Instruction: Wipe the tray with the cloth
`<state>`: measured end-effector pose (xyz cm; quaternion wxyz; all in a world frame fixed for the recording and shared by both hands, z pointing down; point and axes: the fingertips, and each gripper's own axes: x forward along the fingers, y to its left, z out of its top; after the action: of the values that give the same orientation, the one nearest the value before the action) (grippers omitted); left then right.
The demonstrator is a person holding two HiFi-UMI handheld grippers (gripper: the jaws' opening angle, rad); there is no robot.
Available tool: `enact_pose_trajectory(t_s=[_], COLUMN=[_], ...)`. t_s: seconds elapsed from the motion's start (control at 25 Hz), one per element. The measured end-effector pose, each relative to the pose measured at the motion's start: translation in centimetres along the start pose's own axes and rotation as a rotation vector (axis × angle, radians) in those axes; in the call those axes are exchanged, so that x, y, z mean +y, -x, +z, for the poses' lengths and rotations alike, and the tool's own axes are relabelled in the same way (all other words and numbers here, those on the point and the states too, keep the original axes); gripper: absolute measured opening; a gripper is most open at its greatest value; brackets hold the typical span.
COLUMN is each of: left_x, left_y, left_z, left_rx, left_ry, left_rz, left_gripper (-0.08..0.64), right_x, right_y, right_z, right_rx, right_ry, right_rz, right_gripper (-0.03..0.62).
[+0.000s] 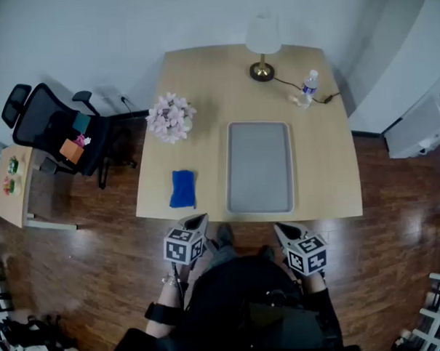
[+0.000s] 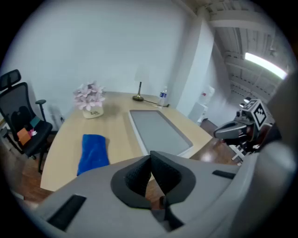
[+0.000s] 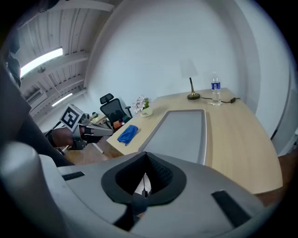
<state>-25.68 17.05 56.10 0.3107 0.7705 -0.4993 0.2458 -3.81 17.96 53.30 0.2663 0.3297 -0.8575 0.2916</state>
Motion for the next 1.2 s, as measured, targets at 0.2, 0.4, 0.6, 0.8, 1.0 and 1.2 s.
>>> enact_pose_trajectory(t_s=[0.2, 0.4, 0.6, 0.8, 1.0, 1.2], left_x=[9.8, 17.1, 20.3, 21.1, 21.3, 22.0], left_y=[-1.7, -4.4, -8.0, -9.7, -10.6, -10.3], left_z=[-0.5, -1.0, -1.3, -3.0, -4.2, -4.2], left_rx=[0.029, 0.046, 0.077, 0.144, 0.169, 0.179], left_ry=[0.038, 0.053, 0.066, 0.076, 0.103, 0.107], left_rz=[0.160, 0.262, 0.230, 0.230, 0.248, 0.298], left_gripper=[0.112, 0.335, 0.357, 0.346, 0.227, 0.127], right_x=[0.3, 1.3, 2.4, 1.2, -1.2, -4.1], right_y=[-2.4, -4.0, -4.4, -4.3, -4.0, -3.7], right_z=[3.3, 4.9, 4.9, 6.1, 7.0, 8.2], right_rx=[-0.031, -0.037, -0.032, -0.064, -0.070, -0.070], right_ry=[-0.011, -0.042, -0.084, -0.105, -0.096, -0.084], right_rz=[-0.054, -0.123, -0.177, -0.212, -0.212, -0.183], right_gripper=[0.006, 0.006, 0.006, 0.006, 0.006, 0.006])
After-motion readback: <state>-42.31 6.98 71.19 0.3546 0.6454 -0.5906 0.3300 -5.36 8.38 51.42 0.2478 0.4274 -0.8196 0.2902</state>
